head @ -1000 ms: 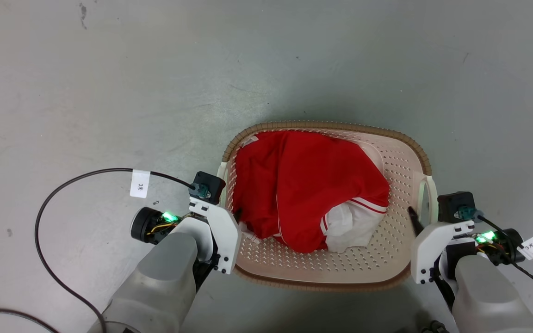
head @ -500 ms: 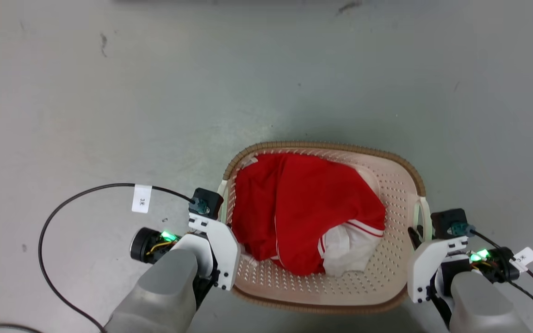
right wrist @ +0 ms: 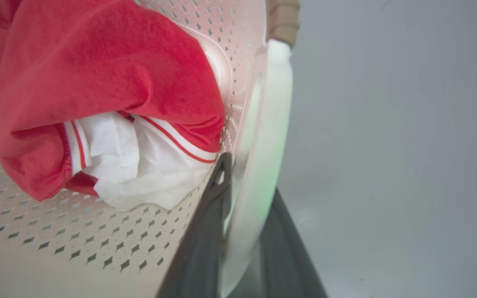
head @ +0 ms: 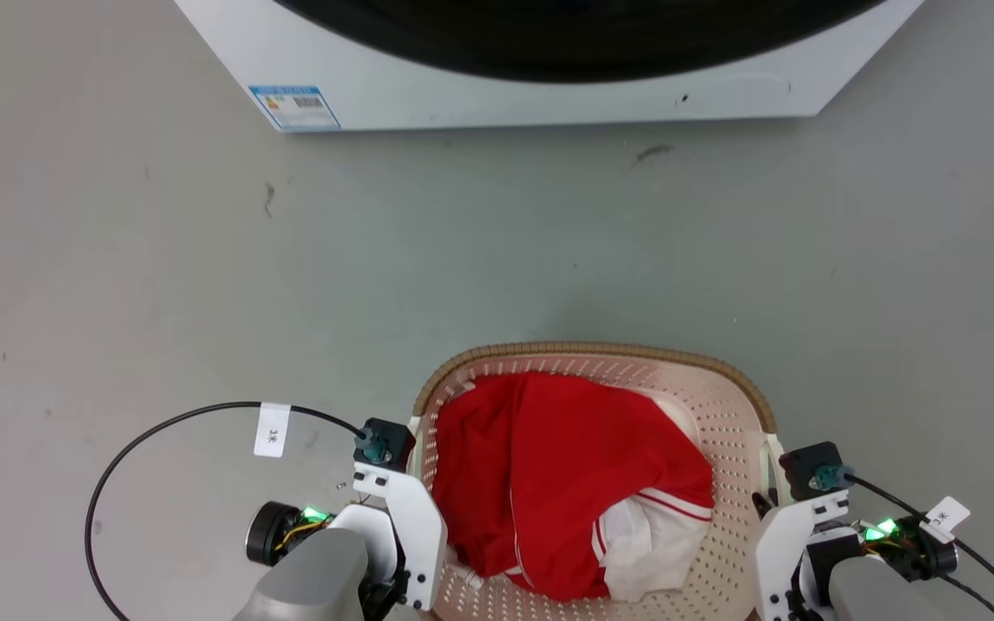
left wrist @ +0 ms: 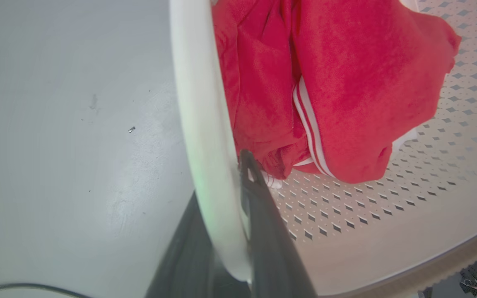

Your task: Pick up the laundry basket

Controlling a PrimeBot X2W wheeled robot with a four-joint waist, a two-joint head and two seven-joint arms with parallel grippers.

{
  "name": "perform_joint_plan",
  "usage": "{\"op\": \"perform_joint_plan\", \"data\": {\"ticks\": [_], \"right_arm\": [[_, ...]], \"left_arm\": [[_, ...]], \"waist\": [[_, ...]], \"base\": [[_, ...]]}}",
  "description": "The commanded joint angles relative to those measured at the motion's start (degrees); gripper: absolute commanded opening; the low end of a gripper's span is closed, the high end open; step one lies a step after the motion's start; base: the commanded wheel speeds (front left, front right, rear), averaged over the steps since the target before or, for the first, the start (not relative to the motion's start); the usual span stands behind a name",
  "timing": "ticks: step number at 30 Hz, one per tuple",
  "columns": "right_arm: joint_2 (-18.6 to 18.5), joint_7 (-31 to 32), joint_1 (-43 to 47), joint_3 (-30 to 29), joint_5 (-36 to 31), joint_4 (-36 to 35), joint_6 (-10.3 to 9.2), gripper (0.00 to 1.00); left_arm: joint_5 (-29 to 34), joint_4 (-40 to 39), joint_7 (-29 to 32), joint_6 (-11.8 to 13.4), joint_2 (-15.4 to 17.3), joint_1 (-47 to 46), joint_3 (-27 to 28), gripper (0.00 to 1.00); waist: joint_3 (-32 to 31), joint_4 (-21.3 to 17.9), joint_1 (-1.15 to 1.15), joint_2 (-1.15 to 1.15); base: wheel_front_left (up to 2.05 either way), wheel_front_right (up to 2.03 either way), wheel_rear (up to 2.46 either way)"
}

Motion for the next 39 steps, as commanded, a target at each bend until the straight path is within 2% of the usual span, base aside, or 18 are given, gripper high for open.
{"op": "perform_joint_plan", "data": {"ticks": [1,9,17,33,39], "right_arm": [[0.2,0.3,0.6,1.5,0.9,-0.1,-0.04,0.0],[0.3,5.5,2.6,13.8,8.5,0.0,-0.01,0.0],[0.3,13.4,3.1,24.2,17.8,-1.3,0.06,0.0],[0.3,22.6,1.9,36.0,29.3,-2.6,0.06,0.0],[0.3,24.9,1.0,39.9,33.3,-3.2,0.07,0.0]], "left_arm": [[-0.5,-0.4,0.5,-0.6,-0.5,0.8,-0.5,0.0],[-4.7,-2.3,5.3,-0.6,1.0,2.2,-2.1,0.0],[-8.7,-4.1,9.7,-0.6,3.7,2.2,-4.0,0.0],[-15.7,-5.7,17.6,-0.6,6.5,4.2,-7.2,0.0],[-17.7,-6.0,20.2,-0.6,7.4,4.5,-8.4,0.0]], "waist": [[-3.0,0.6,0.0,0.0],[-9.8,1.0,0.0,0.0],[-15.6,0.7,0.0,0.0],[-25.6,-0.6,0.0,0.0],[-27.5,-0.9,0.0,0.0]], "base": [[0.0,0.0,0.0],[0.0,0.0,0.0],[0.0,0.0,0.0],[0.0,0.0,0.0],[0.0,0.0,0.0]]}}
